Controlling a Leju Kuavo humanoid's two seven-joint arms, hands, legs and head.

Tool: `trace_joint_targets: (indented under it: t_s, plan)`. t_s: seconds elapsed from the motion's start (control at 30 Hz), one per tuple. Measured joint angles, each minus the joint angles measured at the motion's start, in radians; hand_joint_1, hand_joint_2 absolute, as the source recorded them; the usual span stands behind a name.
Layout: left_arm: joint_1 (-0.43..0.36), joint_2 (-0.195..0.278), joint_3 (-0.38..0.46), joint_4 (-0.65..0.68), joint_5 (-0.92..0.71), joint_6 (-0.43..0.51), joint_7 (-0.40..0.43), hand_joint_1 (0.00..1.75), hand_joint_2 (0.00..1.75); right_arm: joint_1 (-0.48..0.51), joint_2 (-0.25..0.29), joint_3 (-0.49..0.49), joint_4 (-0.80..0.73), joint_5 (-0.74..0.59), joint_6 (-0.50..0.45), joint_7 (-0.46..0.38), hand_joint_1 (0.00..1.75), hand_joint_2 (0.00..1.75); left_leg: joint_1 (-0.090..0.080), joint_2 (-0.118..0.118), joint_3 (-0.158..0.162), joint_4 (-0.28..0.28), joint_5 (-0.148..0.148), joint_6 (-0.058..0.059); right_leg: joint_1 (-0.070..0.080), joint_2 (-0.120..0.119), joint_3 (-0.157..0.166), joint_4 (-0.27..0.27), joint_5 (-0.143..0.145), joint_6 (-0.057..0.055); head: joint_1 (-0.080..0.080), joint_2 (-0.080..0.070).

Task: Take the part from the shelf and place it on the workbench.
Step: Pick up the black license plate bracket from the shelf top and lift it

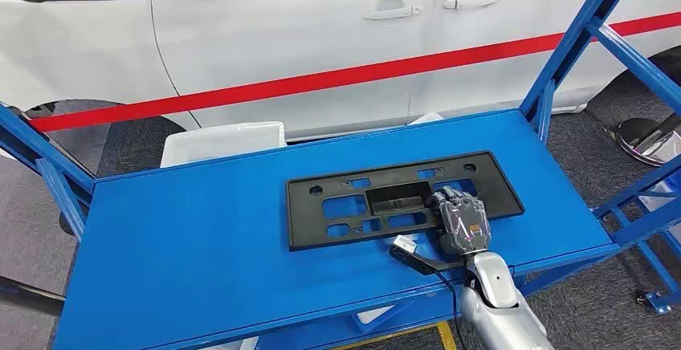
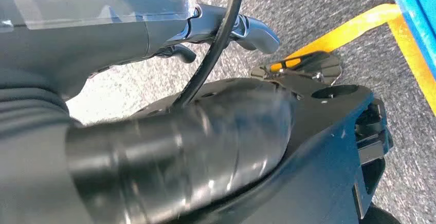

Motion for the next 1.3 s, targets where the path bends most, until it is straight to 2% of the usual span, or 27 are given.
trace_joint_targets:
  t_s: [0.07,0.2,0.33,0.6,0.73,0.8,0.87,0.93,1.0,1.03,1.07,1.1,1.13,1.17,1.2,1.23,1.3]
  plan:
    - [0.001,0.0,0.002,0.0,0.002,-0.006,0.007,0.0,1.75,0.012,0.0,0.003,-0.019,0.002,0.005,0.001,1.75,1.75,0.0,0.0,0.001,-0.001,0.0,-0.002,0.0,0.0,0.0,0.0,-0.001,-0.001,0.0,0.0]
    - [0.002,0.0,0.012,0.0,0.008,-0.027,0.022,0.0,1.75,0.046,-0.002,0.011,-0.082,0.004,0.031,0.011,1.75,1.75,0.001,0.001,0.005,-0.004,-0.002,-0.017,0.001,0.002,0.0,0.003,-0.004,-0.006,0.0,0.0]
    - [0.004,0.0,0.019,0.0,0.025,-0.056,0.014,0.0,1.75,0.063,-0.013,0.012,-0.116,-0.005,0.044,0.006,1.75,1.75,0.002,0.001,0.006,-0.004,-0.003,-0.025,0.002,0.002,0.001,0.003,-0.005,-0.006,0.0,0.0]
    - [0.002,0.0,0.024,0.0,0.027,-0.047,0.058,0.0,1.75,0.077,-0.029,0.018,-0.143,-0.024,0.055,-0.01,1.75,1.75,0.0,0.001,0.005,-0.003,-0.005,-0.03,0.0,0.002,0.001,0.003,-0.005,-0.006,0.0,0.0]
    - [0.001,0.015,0.032,0.0,0.037,-0.06,0.046,0.0,1.75,0.099,-0.05,0.02,-0.173,-0.022,0.038,-0.012,1.75,1.75,-0.001,0.001,0.005,-0.003,-0.005,-0.029,-0.001,0.001,0.002,0.002,-0.005,-0.005,0.0,0.0]
    - [0.0,0.029,0.039,0.0,0.041,-0.079,0.073,0.0,1.75,0.112,-0.079,0.023,-0.215,-0.033,0.046,-0.026,1.75,1.75,-0.004,0.0,0.002,0.0,-0.002,-0.024,-0.007,0.001,0.005,-0.004,0.001,0.002,0.0,0.0]
    - [-0.005,0.038,0.041,0.0,0.041,-0.087,0.119,0.0,1.75,0.12,-0.121,0.024,-0.272,-0.07,0.064,-0.05,1.75,1.75,-0.002,0.001,0.011,-0.026,0.018,-0.006,-0.01,0.0,0.009,-0.012,0.003,0.014,0.0,0.0]
    - [-0.011,0.04,0.041,0.0,0.042,-0.085,0.15,0.0,1.75,0.121,-0.163,0.016,-0.339,-0.11,0.069,-0.07,1.75,1.75,0.004,0.005,0.025,-0.066,0.043,0.01,-0.008,0.001,-0.008,0.029,-0.036,0.02,0.001,0.0]
    - [-0.013,0.04,0.042,0.0,0.044,-0.081,0.159,0.0,1.75,0.12,-0.194,0.005,-0.397,-0.13,0.073,-0.078,1.75,1.75,0.006,0.01,0.023,-0.073,0.05,0.013,-0.013,0.001,-0.055,0.142,-0.102,0.028,0.001,0.0]
    - [-0.013,0.04,0.042,0.0,0.045,-0.081,0.16,0.0,1.75,0.122,-0.205,0.001,-0.418,-0.134,0.075,-0.08,1.75,1.75,0.008,0.012,0.019,-0.068,0.049,0.011,-0.018,0.001,-0.078,0.197,-0.122,0.035,0.001,0.0]
    - [-0.014,0.04,0.042,0.0,0.045,-0.081,0.161,0.0,1.75,0.126,-0.214,-0.001,-0.435,-0.136,0.077,-0.081,1.75,1.75,0.011,0.012,0.014,-0.06,0.046,0.007,-0.024,0.001,-0.089,0.227,-0.124,0.043,0.001,0.0]
    - [-0.015,0.039,0.042,0.0,0.046,-0.081,0.162,0.0,1.75,0.13,-0.222,-0.002,-0.448,-0.136,0.078,-0.082,1.75,1.75,0.016,0.012,0.007,-0.049,0.042,0.001,-0.032,0.0,-0.083,0.219,-0.107,0.052,0.001,0.0]
    - [-0.016,0.039,0.043,0.0,0.046,-0.081,0.162,0.0,1.75,0.134,-0.228,-0.003,-0.461,-0.137,0.079,-0.083,1.75,1.75,0.023,0.011,-0.001,-0.034,0.037,-0.008,-0.041,-0.002,-0.059,0.174,-0.076,0.063,0.001,0.0]
    - [-0.018,0.04,0.043,0.0,0.046,-0.081,0.162,0.0,1.75,0.137,-0.233,-0.004,-0.472,-0.137,0.079,-0.083,1.75,1.75,0.029,0.01,-0.011,-0.015,0.029,-0.019,-0.048,-0.002,-0.029,0.118,-0.056,0.075,0.001,0.0]
    - [-0.02,0.043,0.043,0.0,0.047,-0.081,0.162,0.0,1.75,0.139,-0.236,-0.005,-0.481,-0.137,0.079,-0.083,1.75,1.75,0.032,0.008,-0.023,0.004,0.022,-0.031,-0.05,0.001,-0.007,0.078,-0.038,0.082,0.002,0.0]
    - [-0.022,0.045,0.043,0.0,0.047,-0.08,0.162,0.0,1.75,0.14,-0.239,-0.006,-0.488,-0.137,0.079,-0.083,1.75,1.75,0.032,0.005,-0.034,0.021,0.015,-0.042,-0.051,0.006,0.002,0.058,-0.033,0.079,0.002,0.0]
    - [-0.024,0.049,0.044,0.0,0.049,-0.079,0.161,0.0,1.75,0.143,-0.244,-0.008,-0.499,-0.135,0.075,-0.083,1.75,1.75,0.025,-0.001,-0.05,0.045,0.01,-0.055,-0.051,0.015,-0.011,0.074,-0.039,0.054,0.001,0.0]
